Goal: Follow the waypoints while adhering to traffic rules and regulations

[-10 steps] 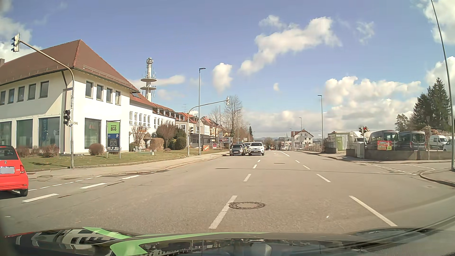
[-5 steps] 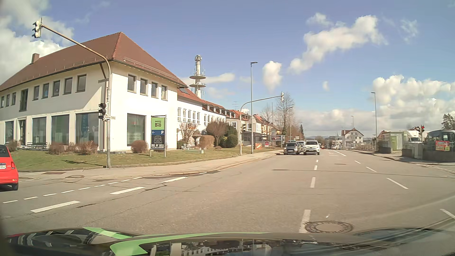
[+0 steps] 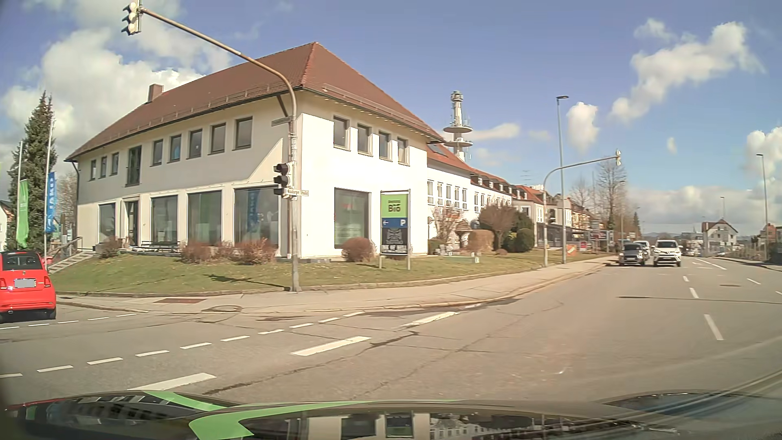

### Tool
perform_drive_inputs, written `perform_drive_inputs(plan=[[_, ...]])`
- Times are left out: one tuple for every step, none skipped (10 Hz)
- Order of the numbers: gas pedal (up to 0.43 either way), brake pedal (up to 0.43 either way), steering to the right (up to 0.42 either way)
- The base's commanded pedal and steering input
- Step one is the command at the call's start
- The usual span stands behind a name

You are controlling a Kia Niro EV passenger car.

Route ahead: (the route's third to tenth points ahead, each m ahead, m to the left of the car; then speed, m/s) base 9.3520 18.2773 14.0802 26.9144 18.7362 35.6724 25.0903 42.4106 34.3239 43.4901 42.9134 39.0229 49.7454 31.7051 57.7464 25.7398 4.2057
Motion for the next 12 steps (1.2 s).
perform_drive_inputs(plan=[[0.11,0.0,-0.582],[0.11,0.0,-0.589],[0.118,0.0,-0.59],[0.118,0.0,-0.59],[0.118,0.0,-0.59],[0.118,0.0,-0.589],[0.118,0.0,-0.587],[0.118,0.0,-0.576],[0.118,0.0,-0.549],[0.118,0.0,-0.521],[0.118,0.0,-0.469],[0.118,0.0,-0.418]])
